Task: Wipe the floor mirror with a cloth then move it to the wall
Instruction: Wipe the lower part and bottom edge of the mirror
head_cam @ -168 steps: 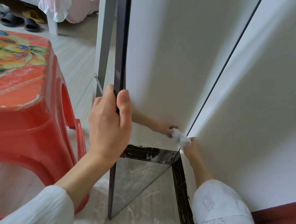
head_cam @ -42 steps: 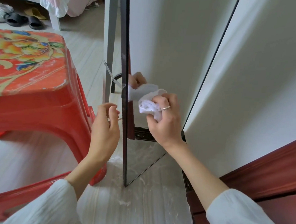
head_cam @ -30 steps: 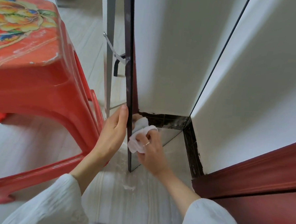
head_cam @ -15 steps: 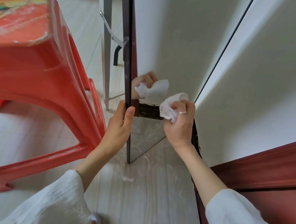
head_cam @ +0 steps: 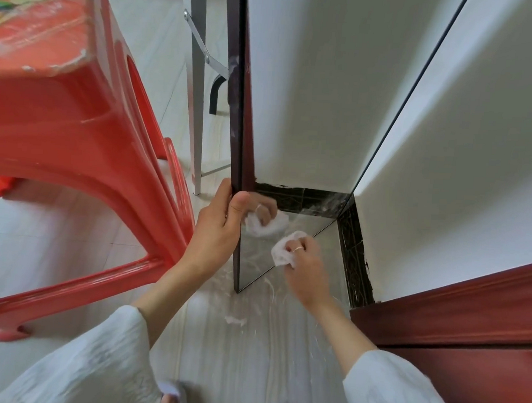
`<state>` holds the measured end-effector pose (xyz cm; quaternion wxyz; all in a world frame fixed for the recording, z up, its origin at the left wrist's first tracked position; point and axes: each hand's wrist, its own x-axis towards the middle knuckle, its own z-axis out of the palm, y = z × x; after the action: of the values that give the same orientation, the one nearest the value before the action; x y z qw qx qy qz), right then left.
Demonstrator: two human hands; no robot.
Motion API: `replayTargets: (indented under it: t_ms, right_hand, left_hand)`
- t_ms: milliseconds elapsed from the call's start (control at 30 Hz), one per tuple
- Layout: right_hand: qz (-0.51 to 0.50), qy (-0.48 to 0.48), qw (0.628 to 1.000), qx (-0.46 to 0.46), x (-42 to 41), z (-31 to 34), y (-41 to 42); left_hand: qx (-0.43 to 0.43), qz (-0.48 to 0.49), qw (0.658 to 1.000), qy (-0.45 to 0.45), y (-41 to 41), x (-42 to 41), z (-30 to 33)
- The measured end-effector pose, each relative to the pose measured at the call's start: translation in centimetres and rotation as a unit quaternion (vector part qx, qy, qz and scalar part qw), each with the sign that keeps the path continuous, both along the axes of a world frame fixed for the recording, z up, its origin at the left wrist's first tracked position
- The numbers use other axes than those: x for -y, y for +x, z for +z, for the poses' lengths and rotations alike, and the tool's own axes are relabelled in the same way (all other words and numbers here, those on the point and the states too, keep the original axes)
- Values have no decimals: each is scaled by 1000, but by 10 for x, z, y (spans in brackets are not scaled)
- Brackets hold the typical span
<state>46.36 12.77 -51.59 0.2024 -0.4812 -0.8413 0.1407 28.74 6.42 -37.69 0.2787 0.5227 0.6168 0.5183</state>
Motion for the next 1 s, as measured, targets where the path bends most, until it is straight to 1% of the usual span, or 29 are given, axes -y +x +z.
replayTargets:
  t_ms: [67, 133, 200, 267, 367, 400, 433, 500, 533, 600, 667, 733, 767, 833, 867, 1000]
  right_hand:
    - [-43, 63, 997, -35, -13, 28, -4]
    - [-82, 136, 984, -77, -28, 55, -10]
    - [-125, 160, 971, -129, -43, 79, -18]
    - [-155, 156, 958, -181, -55, 87, -25]
    - [-156, 118, 961, -198, -50, 64, -35]
    - [-150, 95, 965, -191, -42, 51, -35]
    - [-150, 52, 971, -177, -34, 36, -35]
    - [-147, -64, 979, -129, -20, 7, -26]
    - [-124, -98, 983, -91, -17, -9, -19]
    - [-55, -113, 992, -24, -16, -30, -5]
    - [-22, -84, 996, -5, -20, -34, 8]
    - [-62, -46, 996, -49, -31, -21, 18]
    - [-95, -14, 993, -74, -40, -10, 21]
    - [-149, 53, 983, -94, -59, 18, 22]
    - [-161, 76, 978, -108, -70, 32, 20]
    - [-166, 140, 951, -218, -100, 74, 5]
  left_hand:
    - [13, 16, 1000, -4, -1, -1, -6]
    - [22, 32, 999, -13, 0, 0, -11]
    - [27, 44, 999, -16, 4, 0, -11]
    - [25, 50, 998, -21, 7, 0, -10]
    - [39, 61, 997, -22, 7, -2, -14]
    - [39, 62, 997, -21, 7, -1, -15]
    - [35, 65, 997, -18, 7, -2, -16]
    - [28, 69, 997, -12, 8, -3, -16]
    - [26, 73, 997, -9, 8, -3, -16]
    - [22, 78, 997, -4, 6, -4, -16]
    - [8, 83, 997, -1, 6, -4, -17]
    - [5, 95, 995, 2, 8, -5, -18]
    - [6, 105, 994, 6, 10, -5, -19]
    - [-2, 126, 992, 7, 14, -7, -20]
    - [-11, 133, 991, 4, 15, -8, -21]
    - [-37, 134, 990, -4, 14, -10, -24]
